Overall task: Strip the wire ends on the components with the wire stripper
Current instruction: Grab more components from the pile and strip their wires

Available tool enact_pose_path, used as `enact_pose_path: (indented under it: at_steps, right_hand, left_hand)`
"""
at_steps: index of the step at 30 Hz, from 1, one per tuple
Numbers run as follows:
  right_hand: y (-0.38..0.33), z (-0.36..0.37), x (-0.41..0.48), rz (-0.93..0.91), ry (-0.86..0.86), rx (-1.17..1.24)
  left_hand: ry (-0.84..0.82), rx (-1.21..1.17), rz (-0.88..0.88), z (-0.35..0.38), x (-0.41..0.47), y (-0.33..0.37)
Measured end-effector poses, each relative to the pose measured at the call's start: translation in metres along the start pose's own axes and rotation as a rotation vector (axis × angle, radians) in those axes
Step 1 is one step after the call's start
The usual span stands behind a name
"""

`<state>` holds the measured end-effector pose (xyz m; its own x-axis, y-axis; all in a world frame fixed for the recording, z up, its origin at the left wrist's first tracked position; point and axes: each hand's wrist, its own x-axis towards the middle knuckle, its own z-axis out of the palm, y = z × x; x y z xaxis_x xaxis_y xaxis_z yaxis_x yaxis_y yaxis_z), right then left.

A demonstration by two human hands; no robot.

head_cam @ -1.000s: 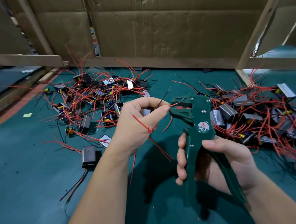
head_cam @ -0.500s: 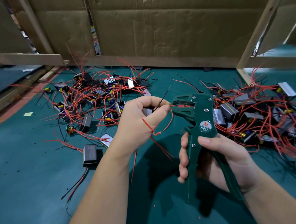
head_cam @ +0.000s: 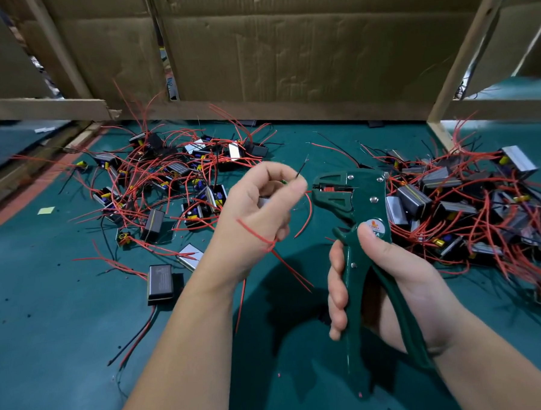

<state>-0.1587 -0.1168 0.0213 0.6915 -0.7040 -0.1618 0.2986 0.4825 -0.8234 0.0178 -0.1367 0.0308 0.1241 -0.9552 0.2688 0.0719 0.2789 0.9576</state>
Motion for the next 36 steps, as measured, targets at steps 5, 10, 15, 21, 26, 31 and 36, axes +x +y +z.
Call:
enact_pose_path:
  at_steps: [5,10,15,21,26,31,36]
  right_hand:
    - [0.002,0.008,0.004,-0.011,0.157,0.030]
    - [-0.008,0.002,0.008,-0.052,0.166,0.219]
    - [-0.016,-0.008,0.006,-0.096,0.229,0.269]
    - [-0.013,-0.009,0.003,0.089,-0.029,0.156]
    - [-0.006,-0.007,0.002,0.095,-0.151,0.145]
    - [-0.005,-0.006,0.003,0.088,-0.124,0.117]
    - [-0.005,-0.006,0.002,0.102,-0.088,0.069]
  left_hand:
    - [-0.145,-0.101,-0.058,-0.004,0.000,-0.005]
    - [-0.214,0.116,-0.064,-0.004,-0.003,-0.007]
    - [-0.060,0.135,-0.060,-0.009,0.001,-0.006]
    - [0.039,0.153,-0.016,-0.011,0.002,-0.007]
    - [0.047,0.219,0.031,-0.011,0.002,-0.005]
    - [0.041,0.250,0.058,-0.008,0.000,-0.001]
    - [0.024,0.262,0.063,-0.006,-0.002,0.003]
